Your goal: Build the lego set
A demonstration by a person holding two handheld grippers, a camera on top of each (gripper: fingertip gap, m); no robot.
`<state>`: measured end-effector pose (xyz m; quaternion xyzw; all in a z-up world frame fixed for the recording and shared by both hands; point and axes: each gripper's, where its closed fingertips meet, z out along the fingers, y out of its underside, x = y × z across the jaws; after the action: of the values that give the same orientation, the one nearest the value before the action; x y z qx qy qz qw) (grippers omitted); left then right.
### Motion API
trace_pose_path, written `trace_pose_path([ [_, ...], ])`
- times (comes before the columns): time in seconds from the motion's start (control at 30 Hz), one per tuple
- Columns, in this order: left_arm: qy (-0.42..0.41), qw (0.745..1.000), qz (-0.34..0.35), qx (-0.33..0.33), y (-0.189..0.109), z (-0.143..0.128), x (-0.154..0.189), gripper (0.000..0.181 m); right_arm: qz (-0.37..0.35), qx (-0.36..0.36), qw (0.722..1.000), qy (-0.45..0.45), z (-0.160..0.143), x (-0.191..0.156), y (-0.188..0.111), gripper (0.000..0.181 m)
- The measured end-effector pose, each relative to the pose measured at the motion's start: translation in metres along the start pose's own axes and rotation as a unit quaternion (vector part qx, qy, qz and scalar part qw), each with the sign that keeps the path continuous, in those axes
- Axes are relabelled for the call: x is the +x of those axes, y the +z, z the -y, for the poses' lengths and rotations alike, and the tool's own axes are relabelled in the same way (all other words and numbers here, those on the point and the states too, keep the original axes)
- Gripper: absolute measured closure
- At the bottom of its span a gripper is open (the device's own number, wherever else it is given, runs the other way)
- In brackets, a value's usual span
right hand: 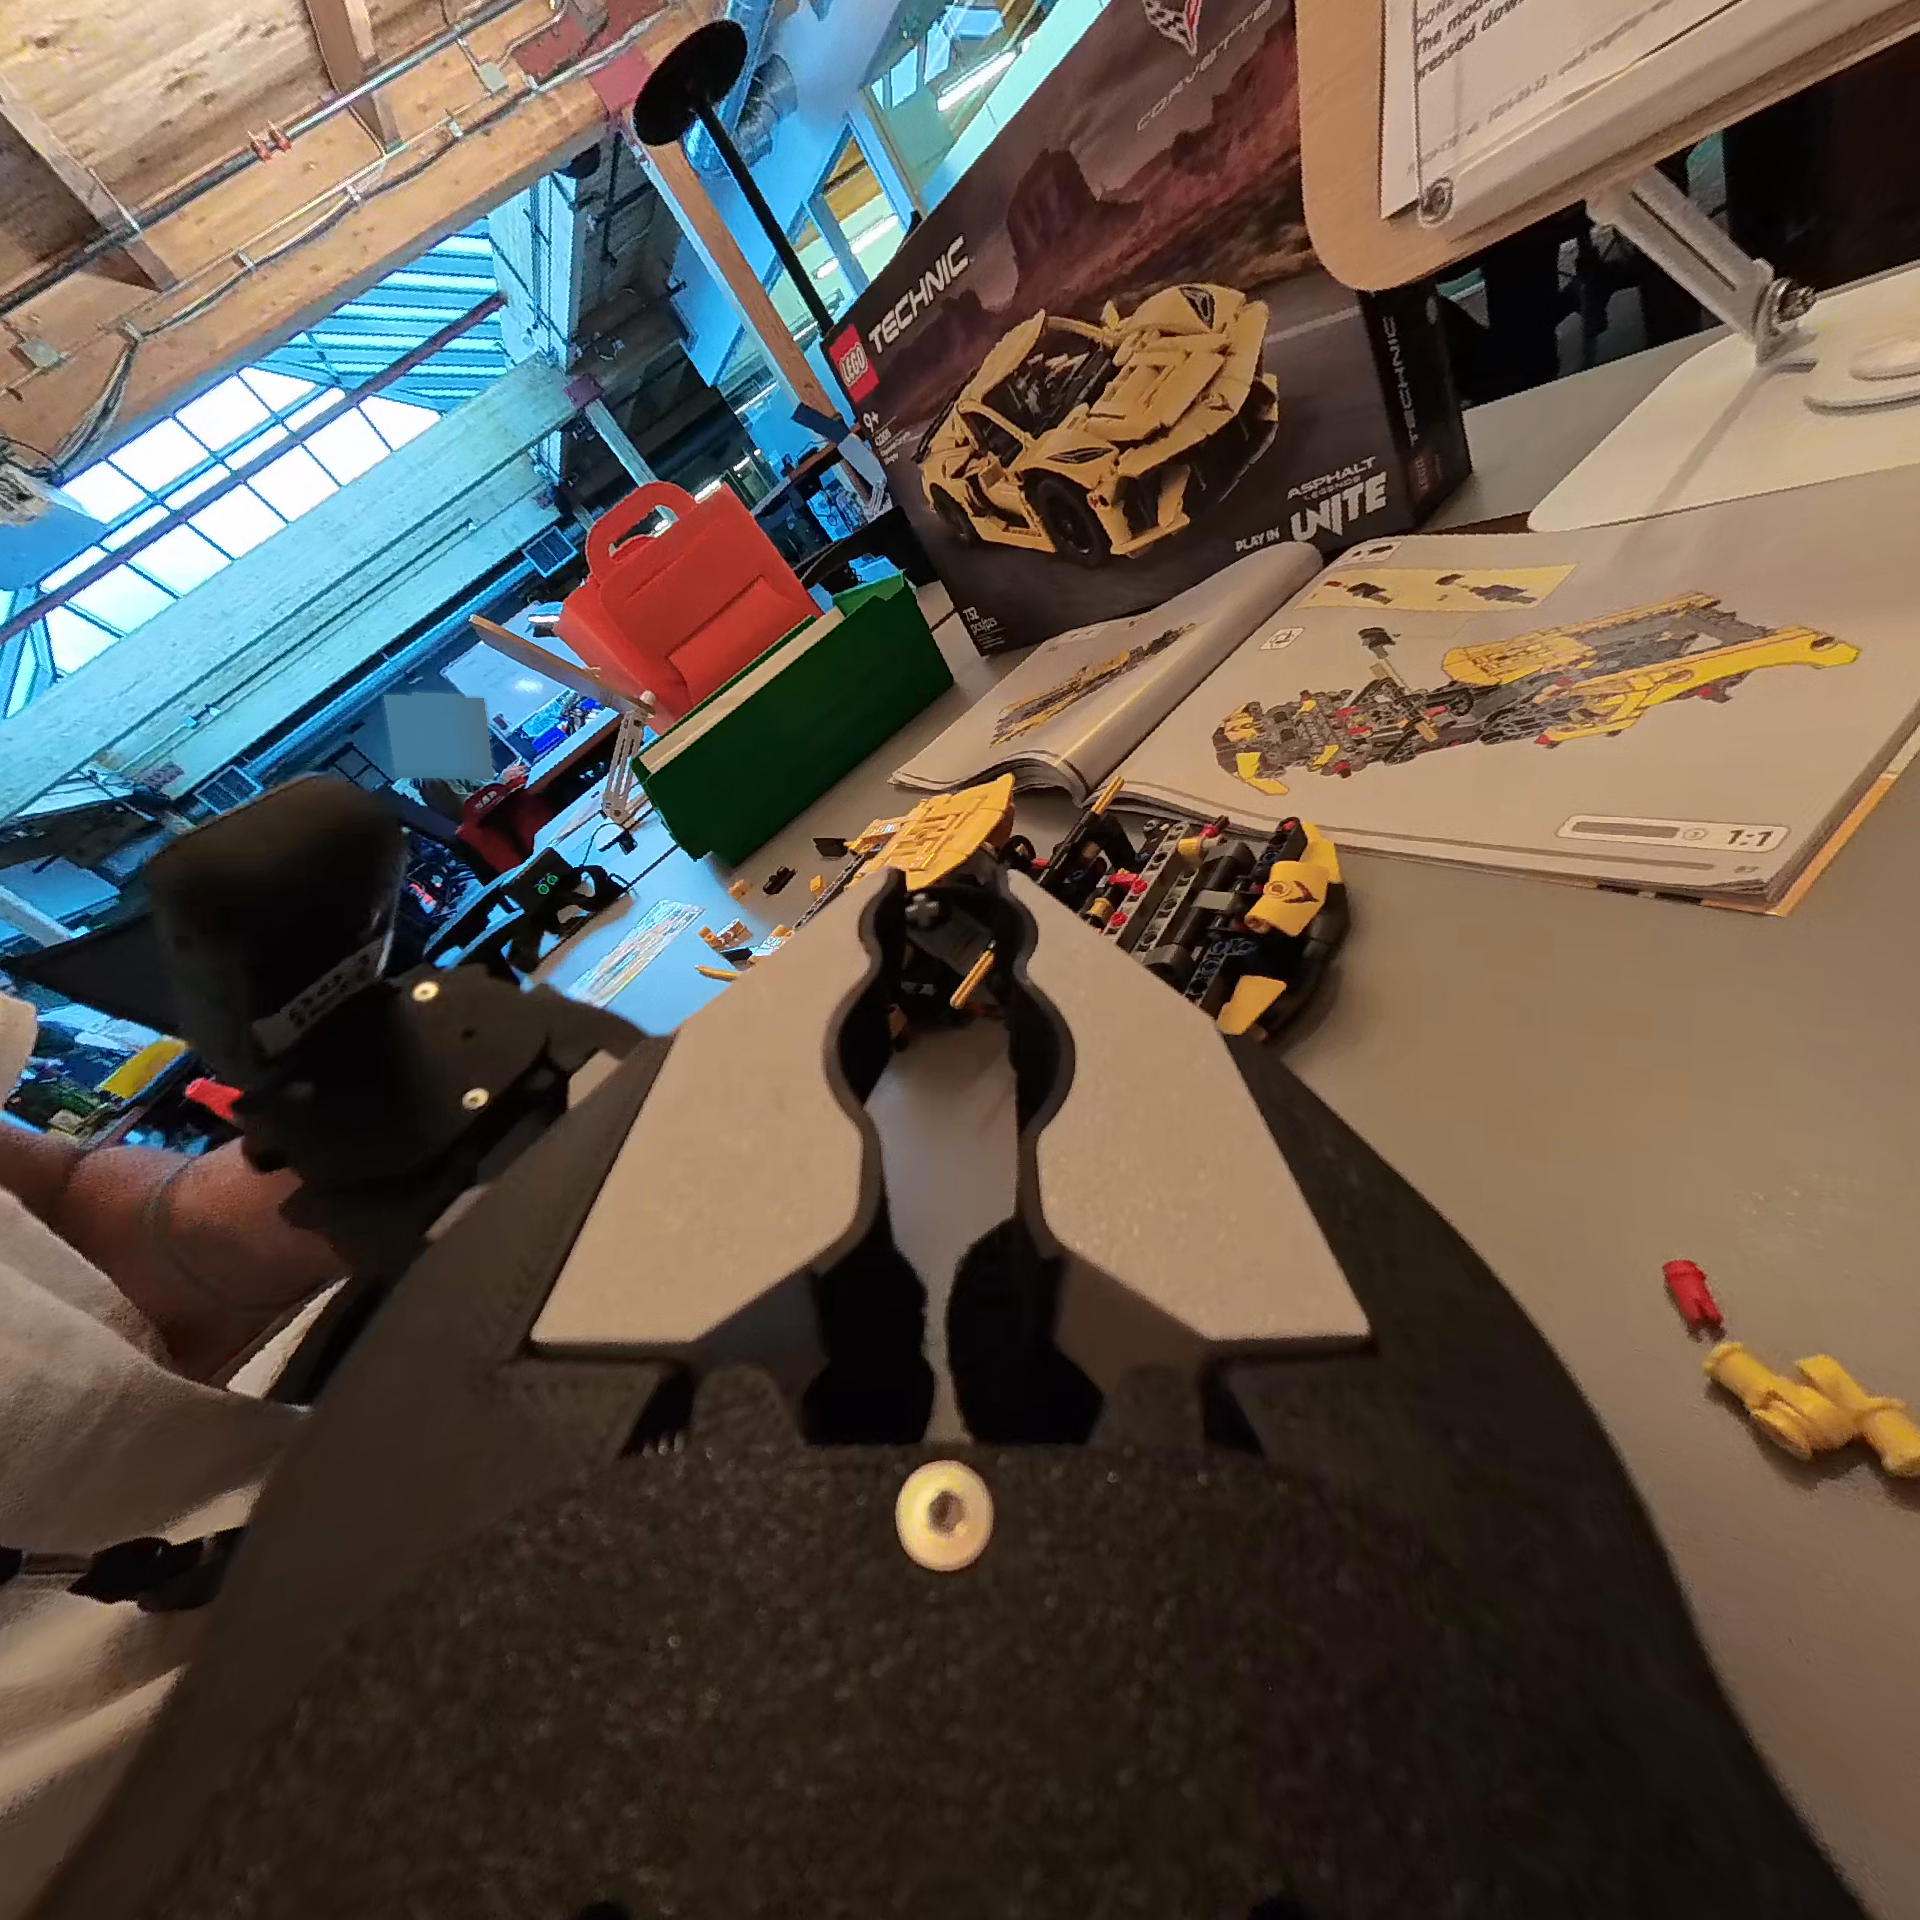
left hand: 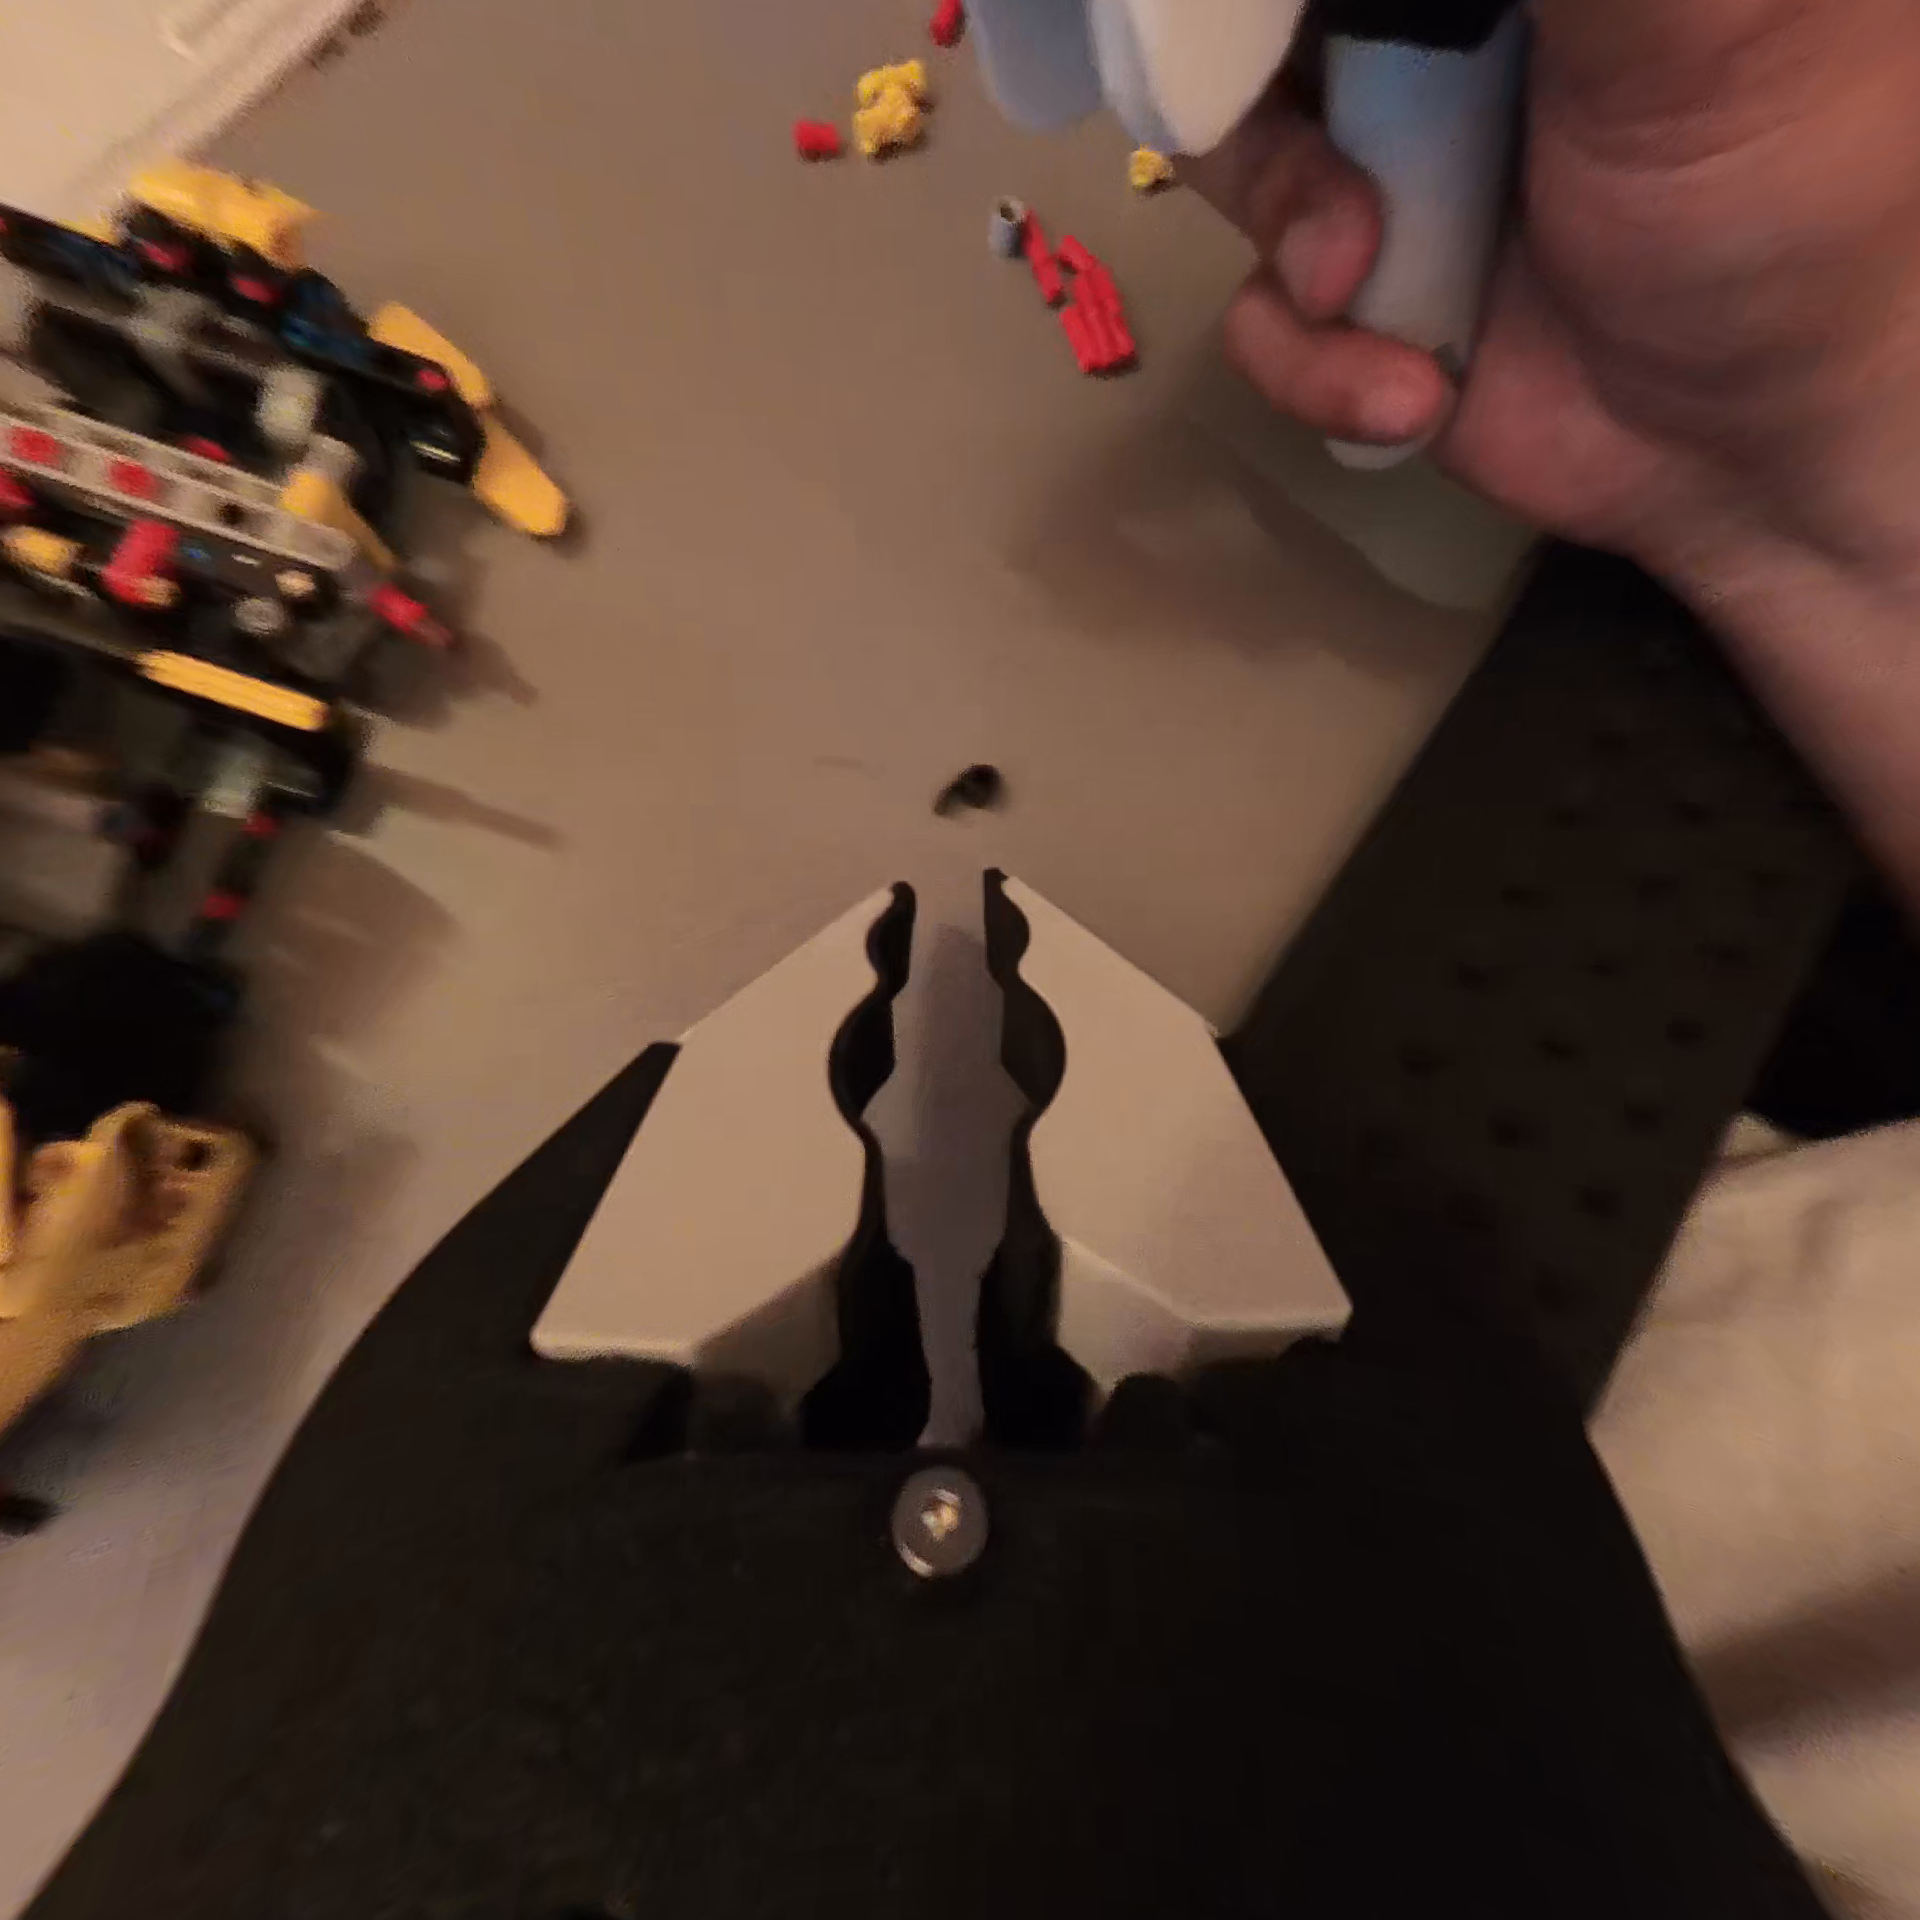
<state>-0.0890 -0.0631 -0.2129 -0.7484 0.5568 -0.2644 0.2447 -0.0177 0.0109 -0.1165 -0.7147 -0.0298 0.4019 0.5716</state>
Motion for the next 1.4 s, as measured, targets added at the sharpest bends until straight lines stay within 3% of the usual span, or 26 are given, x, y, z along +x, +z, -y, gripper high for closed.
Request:
trace_pose_path([
  [0.23, -0.033, 0.999, -0.013, -0.013, 0.017, 0.004, 0.018, 0.165, 0.006, -0.001, 1.000, 0.005, 0.000, -0.001, 0.000, 0.167],
  [0.47, -0.026, 0.999, -0.005, -0.021, 0.032, 0.010, 0.007, 0.164, 0.013, 0.002, 1.000, 0.012, 0.000, -0.003, -0.001, 0.167],
  [0.67, 0.027, 0.999, -0.004, -0.033, 0.034, 0.011, 0.007, 0.174, 0.018, 0.003, 1.000, 0.017, 0.001, -0.003, -0.001, 0.167],
  [0.83, 0.076, 0.996, -0.030, -0.034, 0.027, 0.007, 0.015, 0.156, 0.024, 0.005, 0.999, 0.024, 0.001, -0.004, -0.001, 0.167],
  [1.0, 0.160, 0.986, -0.036, -0.044, 0.027, 0.002, 0.014, 0.157, 0.026, 0.002, 0.999, 0.024, 0.000, -0.004, 0.000, 0.167],
  [1.13, 0.163, 0.983, -0.067, -0.045, 0.028, 0.001, 0.017, 0.157, 0.026, -0.001, 0.999, 0.024, -0.001, -0.004, 0.000, 0.167],
  [1.4, 0.252, 0.959, -0.127, -0.036, 0.027, 0.001, 0.015, 0.157, 0.029, -0.010, 0.999, 0.025, -0.005, -0.005, 0.002, 0.166],
])
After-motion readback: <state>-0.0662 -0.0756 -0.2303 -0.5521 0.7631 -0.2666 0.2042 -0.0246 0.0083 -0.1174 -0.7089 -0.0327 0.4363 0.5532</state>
